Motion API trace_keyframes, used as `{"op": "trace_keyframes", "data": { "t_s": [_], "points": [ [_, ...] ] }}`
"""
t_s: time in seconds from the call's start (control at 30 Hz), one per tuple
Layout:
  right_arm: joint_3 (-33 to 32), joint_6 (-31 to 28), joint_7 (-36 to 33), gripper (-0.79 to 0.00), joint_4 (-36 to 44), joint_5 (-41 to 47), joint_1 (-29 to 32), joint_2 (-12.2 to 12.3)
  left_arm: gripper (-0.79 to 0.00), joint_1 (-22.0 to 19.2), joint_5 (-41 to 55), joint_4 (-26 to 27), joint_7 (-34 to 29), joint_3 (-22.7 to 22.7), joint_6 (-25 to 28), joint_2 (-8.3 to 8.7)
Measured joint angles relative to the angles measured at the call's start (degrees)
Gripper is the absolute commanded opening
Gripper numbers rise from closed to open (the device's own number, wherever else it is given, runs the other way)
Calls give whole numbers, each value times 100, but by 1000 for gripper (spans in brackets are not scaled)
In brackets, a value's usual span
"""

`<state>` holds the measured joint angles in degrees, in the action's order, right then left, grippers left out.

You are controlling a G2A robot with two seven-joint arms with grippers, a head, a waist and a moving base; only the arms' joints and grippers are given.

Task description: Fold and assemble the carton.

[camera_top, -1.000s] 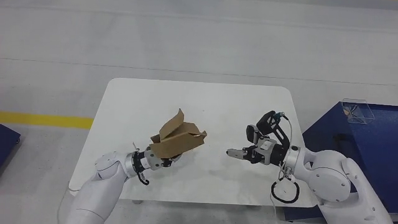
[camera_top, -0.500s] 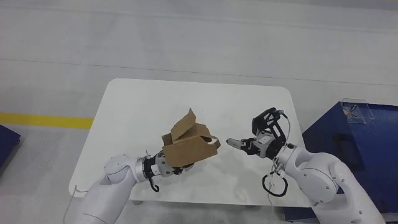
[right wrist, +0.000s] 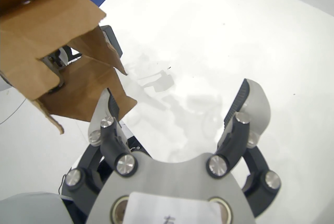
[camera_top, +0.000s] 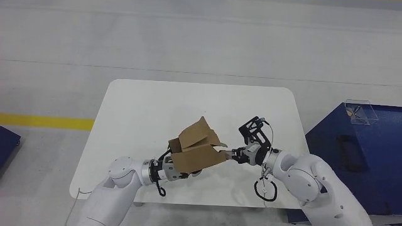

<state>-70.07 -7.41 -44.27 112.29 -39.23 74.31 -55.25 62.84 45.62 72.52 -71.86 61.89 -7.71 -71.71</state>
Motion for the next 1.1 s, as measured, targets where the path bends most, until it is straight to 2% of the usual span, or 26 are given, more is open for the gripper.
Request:
{"op": "trace_keyframes", "data": {
  "t_s": [0.23, 0.43, 0.77, 0.93, 1.1],
  "points": [
    [404, -40, 16, 0, -157, 91, -182, -83, -785, -14, 137, -20, 40, -10, 15, -5],
    [117, -108, 178, 0, -115, 356, -180, -74, -785, -38, 179, -110, 53, -8, 23, -2],
    [-471, -237, 229, 0, 458, 350, 276, 2, -785, -64, 241, -261, 307, 44, 20, 6],
    [-494, -249, 172, 0, 650, 322, 360, 7, -785, -108, 348, -335, 374, 46, -9, -6],
    [-232, -244, 176, 0, 532, 247, 206, -34, -785, -98, 317, -303, 355, -9, 80, -15]
  ]
}}
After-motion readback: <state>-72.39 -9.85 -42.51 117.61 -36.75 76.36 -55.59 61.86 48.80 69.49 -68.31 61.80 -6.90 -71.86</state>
